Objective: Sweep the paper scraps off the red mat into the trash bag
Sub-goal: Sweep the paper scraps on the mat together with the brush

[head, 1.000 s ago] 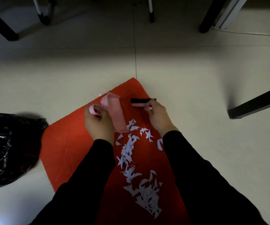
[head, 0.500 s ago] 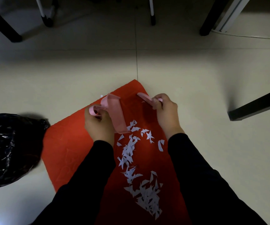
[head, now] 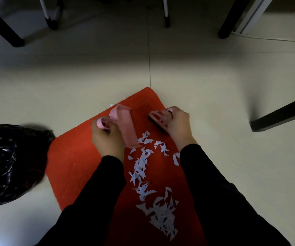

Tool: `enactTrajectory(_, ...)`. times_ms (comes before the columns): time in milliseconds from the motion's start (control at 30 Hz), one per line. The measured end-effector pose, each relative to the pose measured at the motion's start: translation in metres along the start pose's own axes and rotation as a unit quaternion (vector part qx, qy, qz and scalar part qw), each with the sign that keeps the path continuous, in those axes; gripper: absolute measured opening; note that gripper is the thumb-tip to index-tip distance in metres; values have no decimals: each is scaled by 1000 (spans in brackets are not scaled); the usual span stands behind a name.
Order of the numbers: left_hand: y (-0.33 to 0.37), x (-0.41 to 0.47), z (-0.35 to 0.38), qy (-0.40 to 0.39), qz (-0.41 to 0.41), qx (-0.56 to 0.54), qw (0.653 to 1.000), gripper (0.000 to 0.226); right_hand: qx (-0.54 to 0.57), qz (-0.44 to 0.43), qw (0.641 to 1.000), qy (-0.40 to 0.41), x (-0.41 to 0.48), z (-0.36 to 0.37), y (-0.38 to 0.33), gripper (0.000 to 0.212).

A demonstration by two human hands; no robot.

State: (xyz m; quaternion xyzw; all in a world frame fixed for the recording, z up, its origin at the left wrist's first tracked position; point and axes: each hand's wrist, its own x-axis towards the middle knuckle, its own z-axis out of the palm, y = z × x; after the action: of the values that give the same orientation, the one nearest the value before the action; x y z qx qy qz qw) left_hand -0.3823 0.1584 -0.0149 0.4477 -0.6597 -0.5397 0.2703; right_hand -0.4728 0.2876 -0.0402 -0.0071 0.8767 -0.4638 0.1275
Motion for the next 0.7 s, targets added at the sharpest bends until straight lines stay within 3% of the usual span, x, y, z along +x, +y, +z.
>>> enactTrajectory(200, 3, -2, 0, 1, 0, -8, 1000, 9, 4, 17, 991, 135, 10, -15, 5, 26)
enactTrajectory(333, 0, 0, -2, 2, -4, -8, 1000, 9, 3, 52, 982, 180, 19, -20, 9, 26)
enactTrajectory(533, -3, 3, -2, 5, -10, -1, 1000, 9, 5, 71, 990, 122, 26, -11, 7, 25)
enactTrajectory(700, -3, 6, -1, 7, -3, -3, 1000, 9, -29, 35, 998, 48, 23, 5, -5, 22)
